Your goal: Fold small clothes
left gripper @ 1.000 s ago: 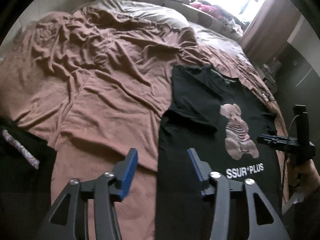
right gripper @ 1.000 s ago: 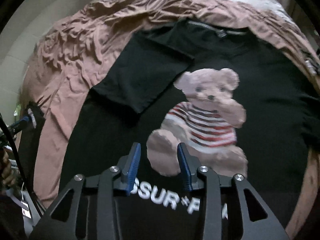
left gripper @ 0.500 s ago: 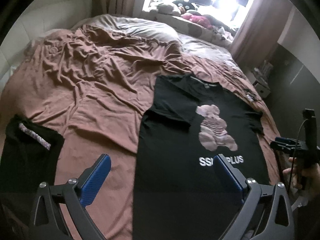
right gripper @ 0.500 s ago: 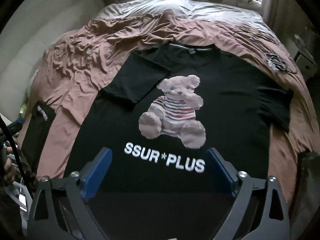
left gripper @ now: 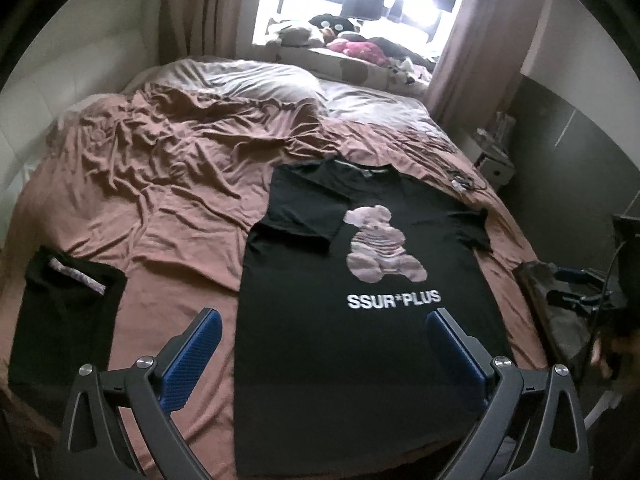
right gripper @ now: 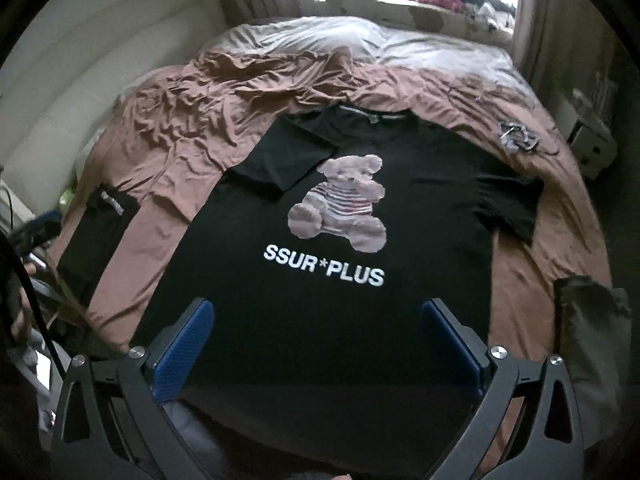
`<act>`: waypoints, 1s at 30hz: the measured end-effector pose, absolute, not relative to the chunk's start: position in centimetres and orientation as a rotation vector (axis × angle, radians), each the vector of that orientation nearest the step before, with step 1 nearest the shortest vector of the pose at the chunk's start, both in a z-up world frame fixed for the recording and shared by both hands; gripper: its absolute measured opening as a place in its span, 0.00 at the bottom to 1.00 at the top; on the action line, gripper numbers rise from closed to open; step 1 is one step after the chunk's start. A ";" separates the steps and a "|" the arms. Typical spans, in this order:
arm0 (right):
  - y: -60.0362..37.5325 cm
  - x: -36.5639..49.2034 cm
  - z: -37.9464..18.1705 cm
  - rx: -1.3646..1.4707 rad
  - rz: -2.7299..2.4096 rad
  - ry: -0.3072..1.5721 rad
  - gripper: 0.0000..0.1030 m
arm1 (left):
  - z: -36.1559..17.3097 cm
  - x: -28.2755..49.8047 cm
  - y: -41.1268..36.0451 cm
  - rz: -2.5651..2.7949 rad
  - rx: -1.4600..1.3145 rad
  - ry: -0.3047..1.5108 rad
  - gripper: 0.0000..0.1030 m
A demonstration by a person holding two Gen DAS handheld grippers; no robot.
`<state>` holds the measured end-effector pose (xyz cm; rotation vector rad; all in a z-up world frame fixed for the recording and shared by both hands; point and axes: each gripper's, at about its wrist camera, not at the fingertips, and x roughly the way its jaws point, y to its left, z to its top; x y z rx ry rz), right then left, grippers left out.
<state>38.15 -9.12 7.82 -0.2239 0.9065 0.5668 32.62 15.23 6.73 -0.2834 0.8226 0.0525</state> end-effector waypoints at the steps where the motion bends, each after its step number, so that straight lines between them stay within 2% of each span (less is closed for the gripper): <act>1: -9.7 37.5 8.0 -0.225 0.558 0.899 1.00 | 7.0 32.5 14.7 0.049 -0.280 0.821 1.00; 14: -17.5 33.7 9.2 -0.196 0.524 0.788 1.00 | 9.5 33.8 7.6 -0.014 -0.209 0.808 1.00; 25: -23.1 35.9 7.5 -0.085 0.319 0.726 1.00 | 8.7 40.5 2.4 -0.127 -0.168 0.808 1.00; 30: -25.1 38.3 6.0 -0.012 0.231 0.758 1.00 | 7.5 44.3 0.8 -0.159 -0.161 0.810 1.00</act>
